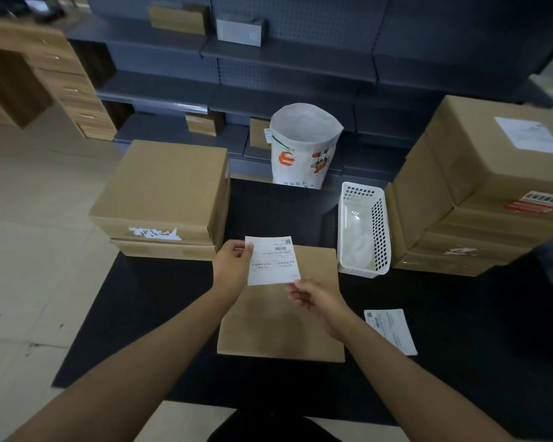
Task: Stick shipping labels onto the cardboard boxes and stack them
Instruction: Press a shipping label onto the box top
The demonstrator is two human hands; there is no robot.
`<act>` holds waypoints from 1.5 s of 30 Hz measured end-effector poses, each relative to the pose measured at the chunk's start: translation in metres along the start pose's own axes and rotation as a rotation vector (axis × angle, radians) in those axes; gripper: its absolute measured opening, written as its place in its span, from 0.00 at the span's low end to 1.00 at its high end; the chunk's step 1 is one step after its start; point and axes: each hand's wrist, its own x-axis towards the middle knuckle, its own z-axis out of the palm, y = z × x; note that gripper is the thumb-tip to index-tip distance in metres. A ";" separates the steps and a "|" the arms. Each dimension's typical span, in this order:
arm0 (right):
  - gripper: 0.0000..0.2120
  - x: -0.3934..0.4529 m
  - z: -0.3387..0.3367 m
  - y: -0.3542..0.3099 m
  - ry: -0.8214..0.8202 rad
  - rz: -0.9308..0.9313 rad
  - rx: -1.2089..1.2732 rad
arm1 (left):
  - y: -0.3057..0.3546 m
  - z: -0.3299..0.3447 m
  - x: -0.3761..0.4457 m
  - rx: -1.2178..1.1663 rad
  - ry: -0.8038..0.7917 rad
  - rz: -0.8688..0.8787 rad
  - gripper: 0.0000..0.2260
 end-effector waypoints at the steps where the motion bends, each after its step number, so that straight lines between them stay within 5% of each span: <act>1: 0.07 0.001 -0.002 0.001 0.020 0.002 0.010 | -0.001 0.001 0.001 0.007 -0.001 0.002 0.06; 23: 0.12 0.000 -0.025 0.011 -0.025 0.007 0.076 | -0.014 0.023 0.004 0.119 0.000 -0.010 0.05; 45: 0.06 0.011 -0.024 0.014 -0.064 0.035 0.011 | -0.014 0.025 0.004 0.099 0.017 -0.005 0.04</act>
